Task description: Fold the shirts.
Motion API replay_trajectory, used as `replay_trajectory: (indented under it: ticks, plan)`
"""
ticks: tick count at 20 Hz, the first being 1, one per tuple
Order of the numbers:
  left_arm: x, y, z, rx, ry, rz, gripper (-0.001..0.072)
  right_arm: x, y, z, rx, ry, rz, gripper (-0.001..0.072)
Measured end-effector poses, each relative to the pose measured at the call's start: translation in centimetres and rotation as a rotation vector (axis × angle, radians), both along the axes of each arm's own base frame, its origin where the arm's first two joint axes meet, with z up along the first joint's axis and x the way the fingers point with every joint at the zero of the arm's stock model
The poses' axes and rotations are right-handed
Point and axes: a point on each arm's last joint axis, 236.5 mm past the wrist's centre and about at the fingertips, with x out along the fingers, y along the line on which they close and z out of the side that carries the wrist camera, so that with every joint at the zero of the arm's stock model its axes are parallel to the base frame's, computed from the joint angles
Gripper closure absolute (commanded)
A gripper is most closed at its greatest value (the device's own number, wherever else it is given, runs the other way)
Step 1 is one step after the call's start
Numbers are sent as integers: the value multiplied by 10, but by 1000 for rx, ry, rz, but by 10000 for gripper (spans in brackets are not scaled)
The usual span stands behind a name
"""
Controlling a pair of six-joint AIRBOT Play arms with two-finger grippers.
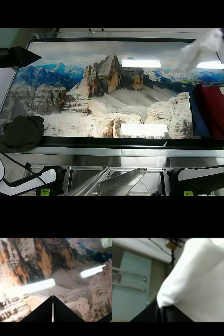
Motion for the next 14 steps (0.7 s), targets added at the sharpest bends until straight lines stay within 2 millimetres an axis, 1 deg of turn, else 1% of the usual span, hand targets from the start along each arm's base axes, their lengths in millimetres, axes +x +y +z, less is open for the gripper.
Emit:
replay_trajectory:
  ticks: [1,2,3,4,5,6,7,8,10,11,12,14]
  plan:
    - [0,0,0,0,1,0,695,-19,-27,-9,-4,62,-43,689]
    - [0,0,0,-1,1,1,695,-41,-50,-24,-14,148,-82,689]
    - [0,0,0,-5,5,4,695,-64,-68,-44,-20,251,-116,689]
    - [0,0,0,-6,7,5,695,-92,-83,-68,-25,378,-157,689]
    - [0,0,0,-10,10,9,695,-121,-96,-91,-30,504,-208,688]
    - [0,0,0,-11,11,10,695,-147,-106,-109,-32,606,-254,689]
    - [0,0,0,-12,12,12,695,-171,-114,-124,-29,691,-301,689]
    - [0,0,0,-13,13,12,695,-188,-119,-134,-25,746,-337,689]
    - [0,0,0,-15,14,14,695,-208,-128,-144,-37,801,-387,687]
    - [0,0,0,-14,15,13,695,-211,-131,-145,-41,802,-402,687]
    - [-1,0,0,-16,17,13,695,-211,-133,-144,-46,787,-409,687]
    - [-1,0,0,-16,18,13,695,-198,-135,-134,-58,703,-402,686]
